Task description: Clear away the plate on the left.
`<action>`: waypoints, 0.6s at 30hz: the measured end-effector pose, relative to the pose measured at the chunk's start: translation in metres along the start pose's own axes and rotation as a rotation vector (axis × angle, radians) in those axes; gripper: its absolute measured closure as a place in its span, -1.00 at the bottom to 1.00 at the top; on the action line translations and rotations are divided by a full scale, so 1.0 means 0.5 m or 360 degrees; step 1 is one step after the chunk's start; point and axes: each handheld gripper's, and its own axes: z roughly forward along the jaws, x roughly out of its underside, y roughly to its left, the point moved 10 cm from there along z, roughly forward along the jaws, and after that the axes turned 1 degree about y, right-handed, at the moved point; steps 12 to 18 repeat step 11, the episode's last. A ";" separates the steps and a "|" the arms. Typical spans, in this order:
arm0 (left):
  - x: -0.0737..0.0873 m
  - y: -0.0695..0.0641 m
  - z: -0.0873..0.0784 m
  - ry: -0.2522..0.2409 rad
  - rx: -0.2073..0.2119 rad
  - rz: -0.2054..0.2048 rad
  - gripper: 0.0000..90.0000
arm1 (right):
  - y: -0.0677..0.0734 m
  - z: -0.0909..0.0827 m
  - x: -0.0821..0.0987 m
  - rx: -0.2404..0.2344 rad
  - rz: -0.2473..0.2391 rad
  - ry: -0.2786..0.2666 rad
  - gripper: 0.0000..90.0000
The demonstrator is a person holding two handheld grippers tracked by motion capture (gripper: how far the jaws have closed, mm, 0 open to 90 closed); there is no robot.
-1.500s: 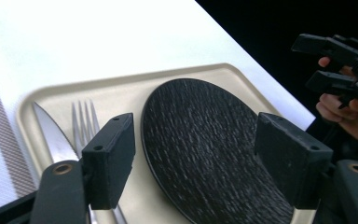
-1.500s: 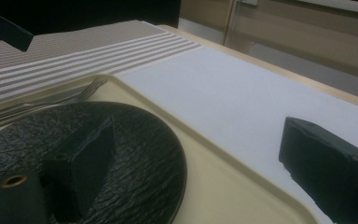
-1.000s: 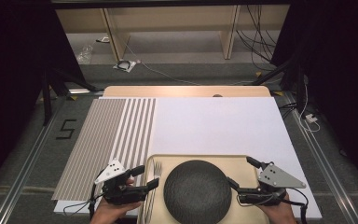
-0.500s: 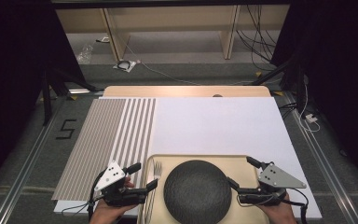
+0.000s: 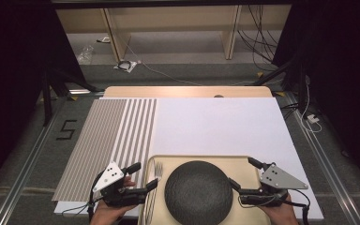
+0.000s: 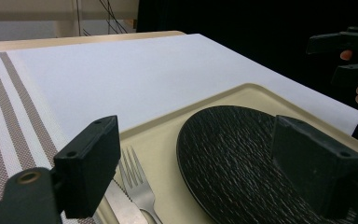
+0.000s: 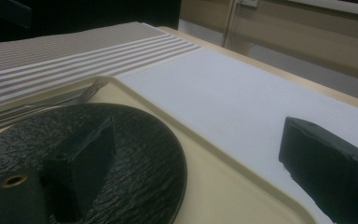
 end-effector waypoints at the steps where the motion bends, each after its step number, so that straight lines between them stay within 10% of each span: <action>1: 0.000 0.000 0.000 -0.0001 0.0000 -0.0001 -0.65 | 0.000 0.000 0.000 0.0000 0.0001 0.0000 -0.73; 18: -0.003 0.003 -0.002 -0.0019 -0.0002 -0.0017 -0.65 | 0.000 0.000 0.000 0.0000 0.0000 0.0003 -0.73</action>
